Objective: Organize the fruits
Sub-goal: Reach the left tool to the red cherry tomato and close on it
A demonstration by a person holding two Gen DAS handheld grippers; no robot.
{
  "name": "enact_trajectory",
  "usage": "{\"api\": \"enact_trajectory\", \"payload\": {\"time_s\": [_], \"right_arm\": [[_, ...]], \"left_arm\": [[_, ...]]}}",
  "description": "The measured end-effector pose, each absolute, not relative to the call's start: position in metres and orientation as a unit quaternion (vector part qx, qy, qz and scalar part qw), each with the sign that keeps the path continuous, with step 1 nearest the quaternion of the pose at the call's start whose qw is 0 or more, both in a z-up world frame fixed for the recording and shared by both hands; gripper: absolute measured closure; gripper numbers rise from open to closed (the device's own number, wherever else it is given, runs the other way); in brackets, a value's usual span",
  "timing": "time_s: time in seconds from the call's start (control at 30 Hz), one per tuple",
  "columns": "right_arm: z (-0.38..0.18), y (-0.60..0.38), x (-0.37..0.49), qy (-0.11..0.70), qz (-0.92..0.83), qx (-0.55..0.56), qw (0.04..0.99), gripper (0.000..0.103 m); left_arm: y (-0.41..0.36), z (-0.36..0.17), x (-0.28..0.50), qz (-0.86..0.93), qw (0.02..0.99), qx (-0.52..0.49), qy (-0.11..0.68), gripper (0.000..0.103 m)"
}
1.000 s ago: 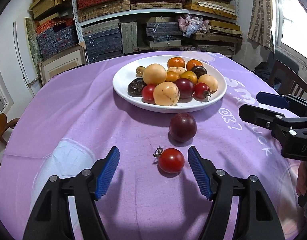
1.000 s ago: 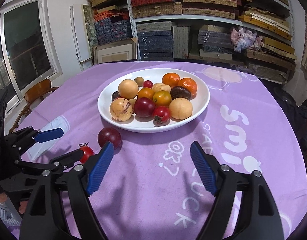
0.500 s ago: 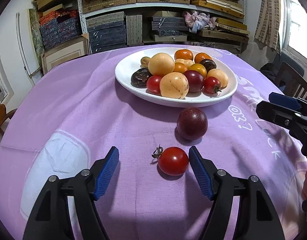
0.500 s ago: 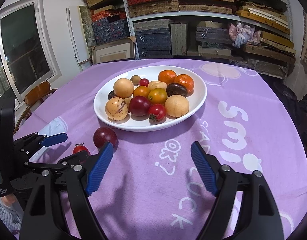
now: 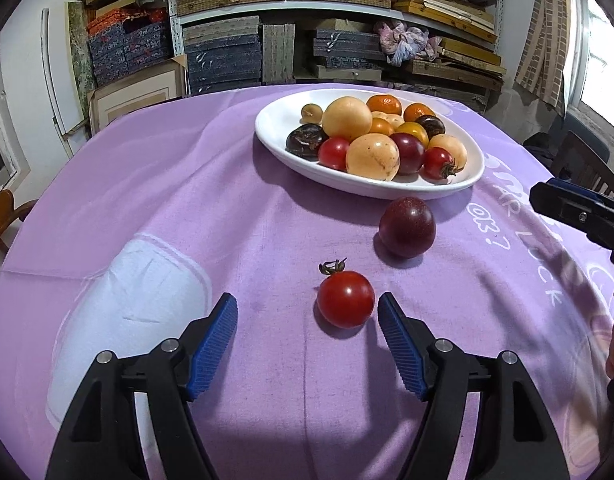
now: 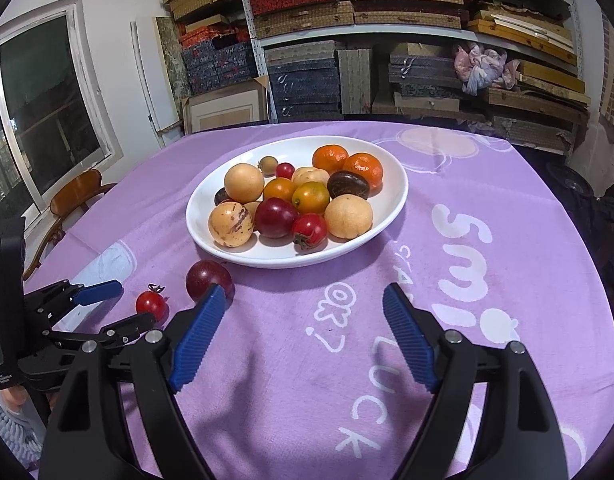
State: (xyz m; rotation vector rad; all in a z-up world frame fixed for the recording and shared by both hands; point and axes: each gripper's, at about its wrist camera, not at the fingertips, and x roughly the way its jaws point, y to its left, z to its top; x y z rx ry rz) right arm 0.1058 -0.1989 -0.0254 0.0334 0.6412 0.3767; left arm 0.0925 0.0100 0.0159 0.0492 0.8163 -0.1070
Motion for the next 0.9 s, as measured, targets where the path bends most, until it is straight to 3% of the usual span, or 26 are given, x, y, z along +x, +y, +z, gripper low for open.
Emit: {"api": "enact_trajectory", "payload": {"time_s": [0.6,0.8,0.9], "right_arm": [[-0.026,-0.194,0.103,0.312,0.185,0.014,0.932,0.021],[-0.025,-0.194,0.102,0.31,0.186,0.013,0.932,0.021],[-0.025,-0.194,0.102,0.311,0.187,0.014,0.932,0.02]], "left_arm": [[0.026,0.011,0.103,-0.028,0.909,-0.008,0.416,0.032],[0.019,0.009,0.1,-0.056,0.905,0.004,0.422,0.053],[0.016,0.01,0.096,-0.067,0.905,0.007,0.42,0.054]]}}
